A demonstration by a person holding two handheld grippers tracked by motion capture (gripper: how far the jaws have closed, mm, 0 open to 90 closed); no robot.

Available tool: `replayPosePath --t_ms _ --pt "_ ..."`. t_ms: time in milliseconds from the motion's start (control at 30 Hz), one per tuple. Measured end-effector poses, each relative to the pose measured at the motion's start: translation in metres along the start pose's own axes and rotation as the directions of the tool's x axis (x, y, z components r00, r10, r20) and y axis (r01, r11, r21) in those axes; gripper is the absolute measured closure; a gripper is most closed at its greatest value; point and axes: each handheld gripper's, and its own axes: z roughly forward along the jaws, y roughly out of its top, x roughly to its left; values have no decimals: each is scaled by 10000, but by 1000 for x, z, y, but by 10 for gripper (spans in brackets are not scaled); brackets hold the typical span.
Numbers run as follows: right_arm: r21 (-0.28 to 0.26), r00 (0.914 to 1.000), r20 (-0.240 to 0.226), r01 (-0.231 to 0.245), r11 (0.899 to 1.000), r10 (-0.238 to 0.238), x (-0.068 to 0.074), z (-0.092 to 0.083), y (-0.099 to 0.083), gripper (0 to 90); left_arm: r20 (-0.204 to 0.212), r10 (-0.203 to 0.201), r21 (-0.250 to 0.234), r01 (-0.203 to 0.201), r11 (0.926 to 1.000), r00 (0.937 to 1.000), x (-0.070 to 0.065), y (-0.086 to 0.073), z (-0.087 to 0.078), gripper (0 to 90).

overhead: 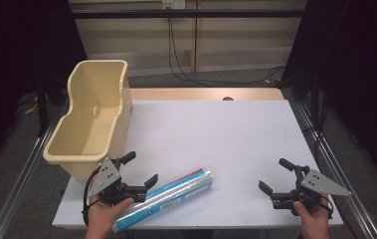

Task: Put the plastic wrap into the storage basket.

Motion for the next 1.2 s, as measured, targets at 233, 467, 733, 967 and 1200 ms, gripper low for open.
replayPosePath --t_ms 233,467,733,967,1200 --pt "37 10000 -30 81 10000 -80 1 -1 0 5 123 -30 19 30 10000 9999 -1 2 1 29" --pt "79 9999 -72 81 9999 -80 2 -1 0 5 458 -24 380 7 9993 9989 -1 5 4 29" --pt "99 9999 -90 74 9999 -73 1 -1 0 5 910 166 2499 -389 9675 9957 -3 14 19 31" --pt "163 10000 -88 33 9999 -31 1 -2 -1 5 1725 -6 4564 -794 8862 9850 -6 19 36 39" --pt "196 9999 -122 46 9998 -43 0 -1 -1 5 2208 -796 6230 -777 7784 9721 -9 18 51 40"
